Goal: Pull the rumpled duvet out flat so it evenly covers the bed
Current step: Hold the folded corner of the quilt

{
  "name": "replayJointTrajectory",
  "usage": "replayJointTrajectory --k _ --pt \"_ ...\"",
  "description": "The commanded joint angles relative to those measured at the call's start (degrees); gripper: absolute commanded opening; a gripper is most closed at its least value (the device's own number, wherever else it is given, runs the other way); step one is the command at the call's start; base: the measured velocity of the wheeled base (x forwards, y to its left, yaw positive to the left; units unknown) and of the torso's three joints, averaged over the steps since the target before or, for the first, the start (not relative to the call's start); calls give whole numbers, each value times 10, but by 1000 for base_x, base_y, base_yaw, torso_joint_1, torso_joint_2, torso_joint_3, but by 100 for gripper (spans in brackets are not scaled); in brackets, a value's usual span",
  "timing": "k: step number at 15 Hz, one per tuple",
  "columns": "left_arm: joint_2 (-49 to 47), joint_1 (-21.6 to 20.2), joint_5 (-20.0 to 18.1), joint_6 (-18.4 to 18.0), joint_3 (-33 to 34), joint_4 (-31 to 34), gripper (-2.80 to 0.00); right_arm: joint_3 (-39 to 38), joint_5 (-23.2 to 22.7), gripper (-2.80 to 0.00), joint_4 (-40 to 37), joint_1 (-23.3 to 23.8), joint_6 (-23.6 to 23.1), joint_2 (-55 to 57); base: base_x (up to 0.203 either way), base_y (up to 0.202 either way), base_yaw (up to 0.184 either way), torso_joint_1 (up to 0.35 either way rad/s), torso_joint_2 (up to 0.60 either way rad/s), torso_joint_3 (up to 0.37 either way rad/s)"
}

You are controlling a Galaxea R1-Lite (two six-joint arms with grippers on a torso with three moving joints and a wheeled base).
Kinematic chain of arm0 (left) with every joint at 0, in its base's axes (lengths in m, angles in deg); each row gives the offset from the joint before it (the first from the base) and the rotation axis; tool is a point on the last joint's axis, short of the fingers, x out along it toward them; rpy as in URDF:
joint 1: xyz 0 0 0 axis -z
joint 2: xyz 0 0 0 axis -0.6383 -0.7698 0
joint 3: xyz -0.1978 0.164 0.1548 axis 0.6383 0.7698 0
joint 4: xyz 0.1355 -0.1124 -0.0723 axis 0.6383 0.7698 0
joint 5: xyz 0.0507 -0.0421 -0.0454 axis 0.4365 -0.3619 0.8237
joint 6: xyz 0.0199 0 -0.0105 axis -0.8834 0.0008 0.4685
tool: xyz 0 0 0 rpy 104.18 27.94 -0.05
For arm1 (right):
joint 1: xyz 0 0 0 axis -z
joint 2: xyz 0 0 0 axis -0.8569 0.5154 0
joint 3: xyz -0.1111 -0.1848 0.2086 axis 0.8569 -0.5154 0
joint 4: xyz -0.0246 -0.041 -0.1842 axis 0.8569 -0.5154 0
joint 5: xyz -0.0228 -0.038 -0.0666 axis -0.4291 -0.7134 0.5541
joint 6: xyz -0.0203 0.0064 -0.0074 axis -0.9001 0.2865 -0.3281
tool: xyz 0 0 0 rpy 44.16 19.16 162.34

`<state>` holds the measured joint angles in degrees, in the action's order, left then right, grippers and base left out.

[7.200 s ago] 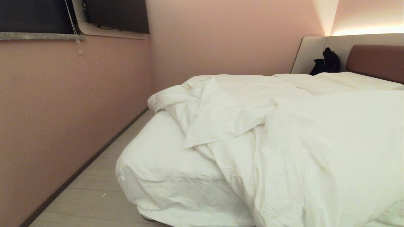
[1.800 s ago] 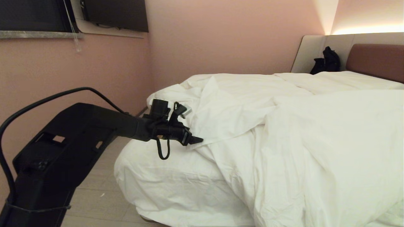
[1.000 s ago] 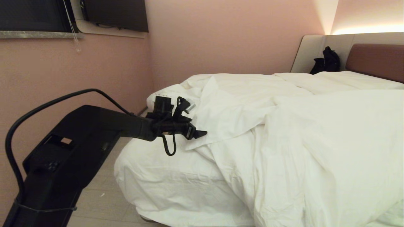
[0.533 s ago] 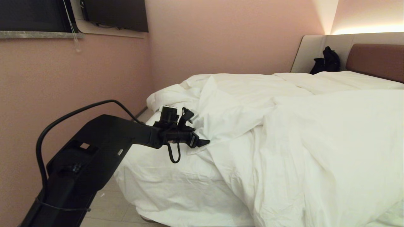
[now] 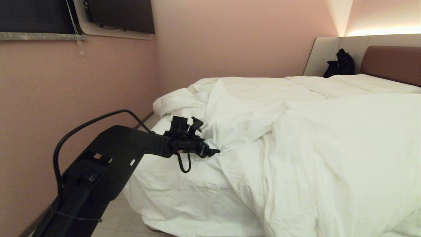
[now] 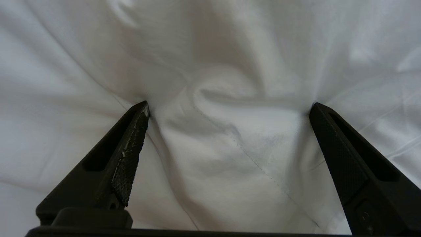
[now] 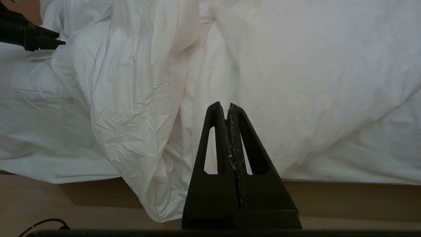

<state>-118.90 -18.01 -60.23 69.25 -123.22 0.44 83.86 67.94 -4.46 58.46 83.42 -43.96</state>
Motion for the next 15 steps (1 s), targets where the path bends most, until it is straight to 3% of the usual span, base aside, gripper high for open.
replayJointTrajectory --k 1,9,10,11,15 --pt "-11 4 -2 25 -27 9 0 0 0 -280 0 0 0 0 0 0 0 0 0 0" --pt "-13 8 1 27 -28 10 0 0 0 -280 0 0 0 0 0 0 0 0 0 0" --pt "-16 8 1 27 -28 10 -105 0 1 -280 0 0 0 0 0 0 0 0 0 0" --pt "-18 8 2 27 -29 9 -280 0 0 -280 0 0 0 0 0 0 0 0 0 0" --pt "-19 8 2 25 -29 4 -280 0 0 -280 0 0 0 0 0 0 0 0 0 0"
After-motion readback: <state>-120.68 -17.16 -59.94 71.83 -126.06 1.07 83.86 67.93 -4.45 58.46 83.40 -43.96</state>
